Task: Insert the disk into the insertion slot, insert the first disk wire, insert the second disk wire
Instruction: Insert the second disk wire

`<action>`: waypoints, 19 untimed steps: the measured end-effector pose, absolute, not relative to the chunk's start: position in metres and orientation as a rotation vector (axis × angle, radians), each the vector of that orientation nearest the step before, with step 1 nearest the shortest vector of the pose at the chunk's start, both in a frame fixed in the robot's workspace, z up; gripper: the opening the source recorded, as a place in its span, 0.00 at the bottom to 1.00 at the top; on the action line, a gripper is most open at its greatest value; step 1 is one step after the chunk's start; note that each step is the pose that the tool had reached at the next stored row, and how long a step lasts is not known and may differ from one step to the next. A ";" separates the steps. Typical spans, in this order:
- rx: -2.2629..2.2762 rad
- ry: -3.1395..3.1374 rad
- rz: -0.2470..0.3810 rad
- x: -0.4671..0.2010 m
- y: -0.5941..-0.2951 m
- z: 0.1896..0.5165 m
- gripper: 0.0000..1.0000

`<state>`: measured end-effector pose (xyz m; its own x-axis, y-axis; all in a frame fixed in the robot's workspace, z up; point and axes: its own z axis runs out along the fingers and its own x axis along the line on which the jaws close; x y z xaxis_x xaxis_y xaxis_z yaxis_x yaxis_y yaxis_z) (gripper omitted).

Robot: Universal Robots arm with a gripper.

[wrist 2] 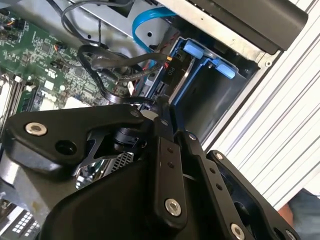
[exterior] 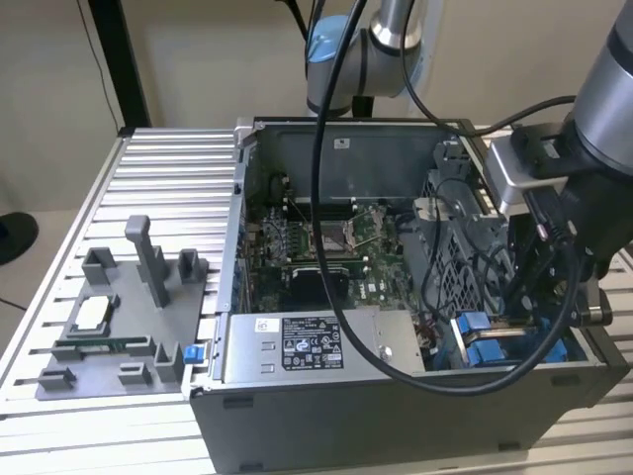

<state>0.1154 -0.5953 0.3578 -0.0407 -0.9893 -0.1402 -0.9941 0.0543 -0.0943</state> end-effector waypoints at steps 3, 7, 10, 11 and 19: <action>-2.050 2.135 0.022 0.113 -0.595 0.355 0.00; -2.042 2.122 0.001 0.111 -0.593 0.352 0.00; -2.042 2.121 0.001 0.110 -0.589 0.351 0.00; -2.041 2.121 0.001 0.110 -0.588 0.351 0.00; -2.039 2.089 -0.032 0.110 -0.587 0.347 0.00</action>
<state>0.1103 -0.5873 0.3467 -0.0115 -0.9897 -0.1425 -0.9849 0.0358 -0.1693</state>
